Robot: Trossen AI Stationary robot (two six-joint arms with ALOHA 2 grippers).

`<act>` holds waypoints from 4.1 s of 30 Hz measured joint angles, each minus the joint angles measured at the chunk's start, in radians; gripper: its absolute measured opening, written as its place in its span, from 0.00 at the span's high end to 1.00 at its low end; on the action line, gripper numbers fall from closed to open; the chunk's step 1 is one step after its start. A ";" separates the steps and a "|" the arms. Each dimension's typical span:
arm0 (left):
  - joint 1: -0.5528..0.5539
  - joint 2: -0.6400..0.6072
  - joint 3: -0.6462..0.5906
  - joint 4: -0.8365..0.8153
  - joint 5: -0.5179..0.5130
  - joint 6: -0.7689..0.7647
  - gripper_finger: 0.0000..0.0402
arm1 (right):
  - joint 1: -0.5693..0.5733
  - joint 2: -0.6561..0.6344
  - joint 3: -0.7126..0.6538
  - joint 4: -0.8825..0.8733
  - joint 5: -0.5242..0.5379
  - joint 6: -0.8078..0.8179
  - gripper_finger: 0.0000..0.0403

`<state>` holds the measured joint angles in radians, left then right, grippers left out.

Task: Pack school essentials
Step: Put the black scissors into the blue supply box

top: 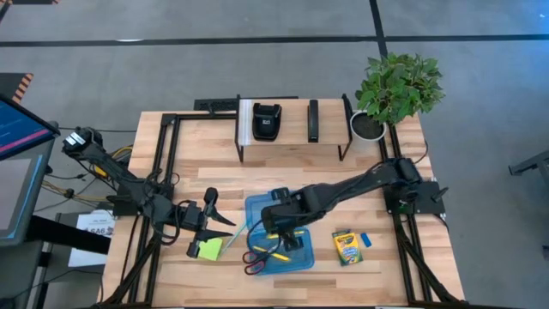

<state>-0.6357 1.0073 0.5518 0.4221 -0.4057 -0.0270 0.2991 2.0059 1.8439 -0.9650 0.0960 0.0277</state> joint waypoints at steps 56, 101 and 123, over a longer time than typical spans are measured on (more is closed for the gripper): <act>-0.006 0.005 0.000 -0.072 0.077 -0.065 0.74 | 0.144 -0.447 -0.881 1.228 0.114 -0.013 1.00; -0.061 0.075 0.108 -0.277 0.061 -0.245 0.74 | 0.144 -0.449 -0.882 1.251 0.103 -0.028 1.00; -0.138 0.267 0.219 -0.564 0.088 -0.518 0.74 | 0.137 -0.449 -0.882 1.251 0.103 -0.029 1.00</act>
<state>-0.7736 1.2741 0.7710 -0.1422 -0.3177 -0.5445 0.4358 1.5570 0.9619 0.2855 0.1993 -0.0012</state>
